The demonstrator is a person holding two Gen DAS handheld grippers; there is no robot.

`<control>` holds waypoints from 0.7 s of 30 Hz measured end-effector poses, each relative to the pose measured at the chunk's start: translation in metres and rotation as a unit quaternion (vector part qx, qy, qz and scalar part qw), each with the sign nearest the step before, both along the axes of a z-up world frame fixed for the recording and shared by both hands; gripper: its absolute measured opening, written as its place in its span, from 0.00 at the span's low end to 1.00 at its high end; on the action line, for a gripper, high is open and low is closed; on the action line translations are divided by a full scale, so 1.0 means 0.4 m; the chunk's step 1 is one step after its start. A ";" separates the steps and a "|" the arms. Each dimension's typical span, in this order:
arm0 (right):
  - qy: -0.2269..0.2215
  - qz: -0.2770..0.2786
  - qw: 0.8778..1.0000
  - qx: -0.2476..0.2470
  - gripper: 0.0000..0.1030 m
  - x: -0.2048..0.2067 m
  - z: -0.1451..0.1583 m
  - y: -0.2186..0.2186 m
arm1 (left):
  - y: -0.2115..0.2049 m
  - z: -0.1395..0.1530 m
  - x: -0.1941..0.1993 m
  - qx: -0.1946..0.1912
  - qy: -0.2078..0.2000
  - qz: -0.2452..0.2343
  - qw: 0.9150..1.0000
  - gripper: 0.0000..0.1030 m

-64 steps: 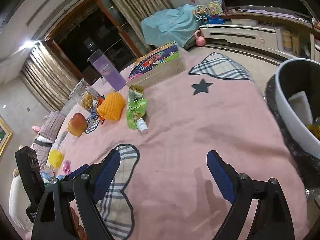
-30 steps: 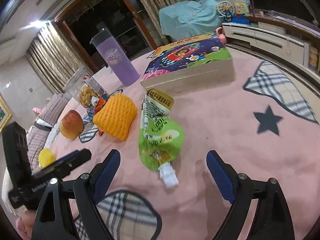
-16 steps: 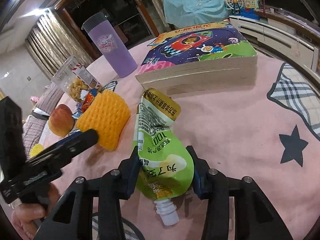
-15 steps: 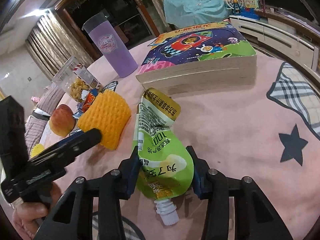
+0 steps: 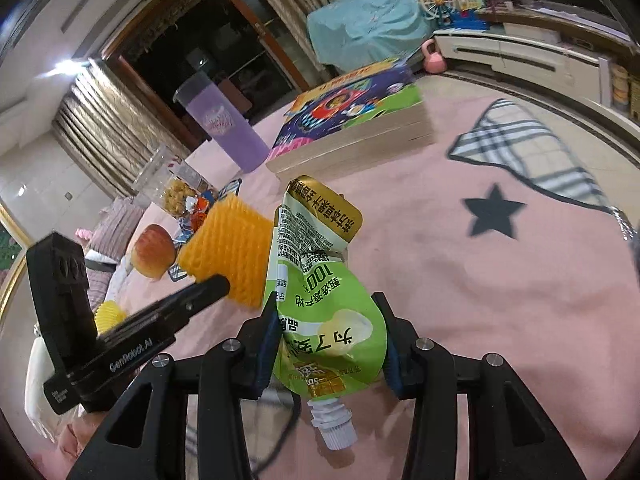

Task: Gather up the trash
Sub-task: 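Grasp the orange foam net with the left gripper while the right grasps the green drink pouch, then carry the orange foam net and green pouch over the trash bin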

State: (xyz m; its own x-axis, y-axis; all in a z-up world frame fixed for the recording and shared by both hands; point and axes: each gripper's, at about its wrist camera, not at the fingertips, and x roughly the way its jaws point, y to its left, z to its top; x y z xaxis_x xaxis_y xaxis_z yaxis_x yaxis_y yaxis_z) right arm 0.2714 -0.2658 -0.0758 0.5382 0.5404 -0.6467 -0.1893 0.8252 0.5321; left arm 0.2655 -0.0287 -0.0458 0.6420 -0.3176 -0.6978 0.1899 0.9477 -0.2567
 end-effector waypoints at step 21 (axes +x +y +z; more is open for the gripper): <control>-0.019 -0.100 0.994 0.031 0.43 -0.197 0.043 -0.280 | -0.256 0.053 -0.155 -0.011 -0.010 -0.098 0.995 0.22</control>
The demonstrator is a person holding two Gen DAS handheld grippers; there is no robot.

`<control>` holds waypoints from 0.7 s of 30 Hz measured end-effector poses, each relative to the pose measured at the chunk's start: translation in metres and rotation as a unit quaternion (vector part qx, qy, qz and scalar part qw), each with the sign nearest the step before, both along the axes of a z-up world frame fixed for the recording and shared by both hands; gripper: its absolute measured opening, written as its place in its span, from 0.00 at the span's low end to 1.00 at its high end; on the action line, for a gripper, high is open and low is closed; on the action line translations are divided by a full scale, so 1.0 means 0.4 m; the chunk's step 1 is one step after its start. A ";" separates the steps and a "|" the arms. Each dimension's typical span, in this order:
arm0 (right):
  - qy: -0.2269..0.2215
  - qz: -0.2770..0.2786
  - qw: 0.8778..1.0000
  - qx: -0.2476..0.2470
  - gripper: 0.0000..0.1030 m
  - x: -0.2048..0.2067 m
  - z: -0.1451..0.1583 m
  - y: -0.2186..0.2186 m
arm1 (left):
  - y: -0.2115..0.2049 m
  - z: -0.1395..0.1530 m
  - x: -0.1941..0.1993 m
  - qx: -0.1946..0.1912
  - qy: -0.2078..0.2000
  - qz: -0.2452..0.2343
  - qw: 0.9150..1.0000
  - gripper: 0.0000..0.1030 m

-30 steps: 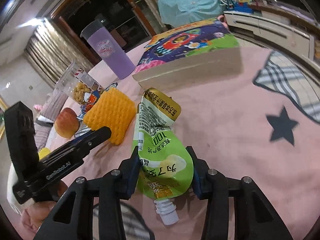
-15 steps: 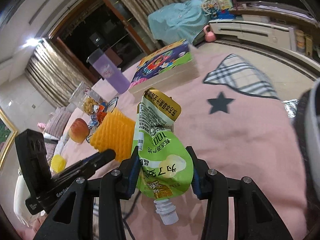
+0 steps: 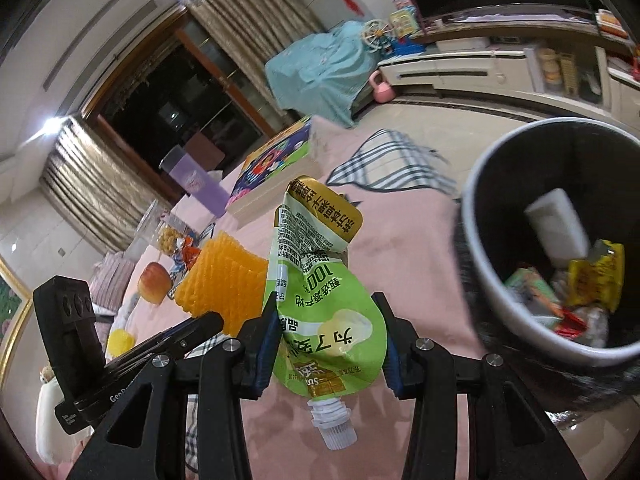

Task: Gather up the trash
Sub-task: 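Carry the orange foam net and green pouch over the trash bin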

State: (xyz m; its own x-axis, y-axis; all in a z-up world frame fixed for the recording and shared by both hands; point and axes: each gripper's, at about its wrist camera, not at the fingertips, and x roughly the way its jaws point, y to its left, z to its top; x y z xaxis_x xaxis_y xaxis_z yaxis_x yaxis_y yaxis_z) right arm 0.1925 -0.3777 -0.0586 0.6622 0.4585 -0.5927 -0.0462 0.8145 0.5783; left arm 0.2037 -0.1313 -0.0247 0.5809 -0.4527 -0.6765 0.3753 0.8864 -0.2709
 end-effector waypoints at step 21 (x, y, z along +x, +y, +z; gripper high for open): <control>-0.013 -0.101 0.995 0.012 0.43 -0.124 0.013 -0.252 | -0.246 0.047 -0.076 0.024 -0.019 -0.084 0.996 0.22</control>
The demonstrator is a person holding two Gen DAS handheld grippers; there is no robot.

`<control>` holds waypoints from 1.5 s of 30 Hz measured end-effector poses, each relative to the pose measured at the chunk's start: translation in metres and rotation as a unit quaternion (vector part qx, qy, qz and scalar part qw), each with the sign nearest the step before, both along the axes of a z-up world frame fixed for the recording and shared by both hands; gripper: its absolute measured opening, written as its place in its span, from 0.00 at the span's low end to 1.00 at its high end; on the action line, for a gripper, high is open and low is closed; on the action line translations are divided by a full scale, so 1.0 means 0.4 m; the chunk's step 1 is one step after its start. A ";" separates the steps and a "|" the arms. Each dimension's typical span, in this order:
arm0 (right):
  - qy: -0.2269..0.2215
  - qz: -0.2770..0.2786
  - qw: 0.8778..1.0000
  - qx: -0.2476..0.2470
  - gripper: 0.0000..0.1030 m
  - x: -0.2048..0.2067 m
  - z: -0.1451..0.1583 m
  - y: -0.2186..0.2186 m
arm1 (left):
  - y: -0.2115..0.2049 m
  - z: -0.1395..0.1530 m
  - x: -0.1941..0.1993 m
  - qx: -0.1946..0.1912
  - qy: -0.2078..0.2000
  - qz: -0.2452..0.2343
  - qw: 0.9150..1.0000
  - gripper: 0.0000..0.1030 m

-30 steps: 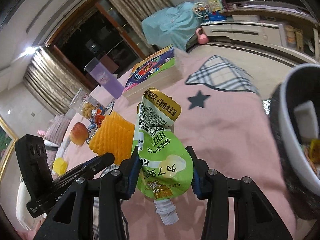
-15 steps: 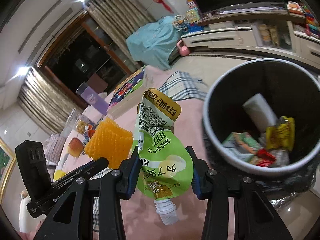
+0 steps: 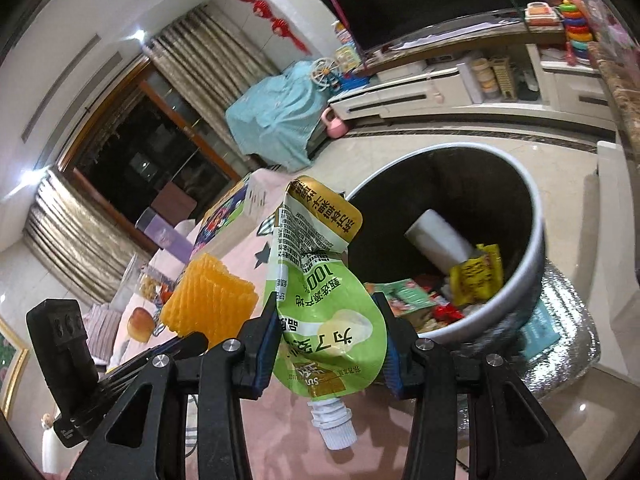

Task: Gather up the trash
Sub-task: 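Carry the orange foam net and green pouch over the trash bin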

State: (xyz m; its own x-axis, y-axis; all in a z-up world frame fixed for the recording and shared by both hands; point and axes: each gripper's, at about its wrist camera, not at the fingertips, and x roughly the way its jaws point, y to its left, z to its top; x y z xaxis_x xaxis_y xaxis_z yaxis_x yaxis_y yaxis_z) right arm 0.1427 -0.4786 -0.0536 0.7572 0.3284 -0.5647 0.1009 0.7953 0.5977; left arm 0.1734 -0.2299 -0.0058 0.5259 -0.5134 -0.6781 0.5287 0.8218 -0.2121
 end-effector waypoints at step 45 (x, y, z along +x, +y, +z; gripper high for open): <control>-0.004 -0.048 0.999 -0.011 0.43 -0.009 0.015 -0.101 | -0.211 0.023 0.016 0.028 -0.014 -0.055 0.998 0.22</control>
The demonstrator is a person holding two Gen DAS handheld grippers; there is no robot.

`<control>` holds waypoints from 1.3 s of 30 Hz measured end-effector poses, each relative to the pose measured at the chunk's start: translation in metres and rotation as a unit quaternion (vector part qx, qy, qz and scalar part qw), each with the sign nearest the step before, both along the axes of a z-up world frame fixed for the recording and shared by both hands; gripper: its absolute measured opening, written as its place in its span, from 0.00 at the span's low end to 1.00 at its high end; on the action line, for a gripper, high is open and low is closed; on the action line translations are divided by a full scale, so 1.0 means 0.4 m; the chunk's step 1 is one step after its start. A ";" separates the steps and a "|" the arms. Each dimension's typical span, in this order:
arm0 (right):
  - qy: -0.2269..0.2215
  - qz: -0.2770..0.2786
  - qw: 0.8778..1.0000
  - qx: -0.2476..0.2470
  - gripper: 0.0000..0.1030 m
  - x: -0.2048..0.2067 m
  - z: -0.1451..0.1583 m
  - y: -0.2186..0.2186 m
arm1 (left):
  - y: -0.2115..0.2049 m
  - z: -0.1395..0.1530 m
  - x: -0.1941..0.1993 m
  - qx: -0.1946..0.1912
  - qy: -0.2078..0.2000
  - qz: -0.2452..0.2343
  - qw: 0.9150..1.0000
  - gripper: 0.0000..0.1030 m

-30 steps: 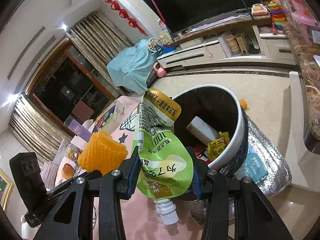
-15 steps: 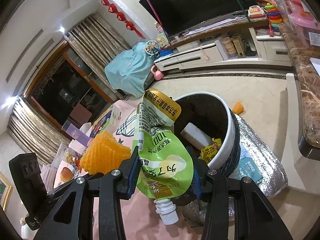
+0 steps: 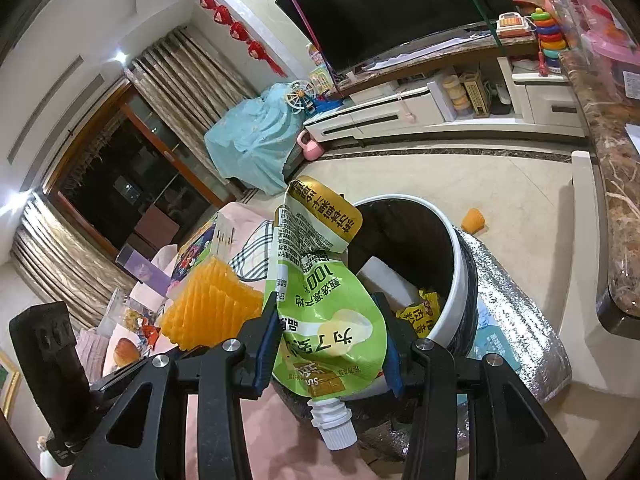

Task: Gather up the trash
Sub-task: 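Carry the orange foam net and green pouch over the trash bin, then open both grippers to drop the foam net and pouch into the bin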

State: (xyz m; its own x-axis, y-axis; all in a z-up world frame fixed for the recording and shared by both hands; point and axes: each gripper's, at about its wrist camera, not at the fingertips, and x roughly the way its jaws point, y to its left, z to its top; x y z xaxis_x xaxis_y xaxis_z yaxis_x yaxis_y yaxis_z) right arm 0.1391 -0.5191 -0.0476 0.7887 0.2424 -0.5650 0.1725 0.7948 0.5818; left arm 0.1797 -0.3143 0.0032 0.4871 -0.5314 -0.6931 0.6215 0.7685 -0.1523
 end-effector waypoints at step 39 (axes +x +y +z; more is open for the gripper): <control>0.048 -0.011 0.999 -0.008 0.44 0.077 -0.034 -0.039 | -0.091 -0.038 0.088 0.027 0.024 -0.005 0.999 0.26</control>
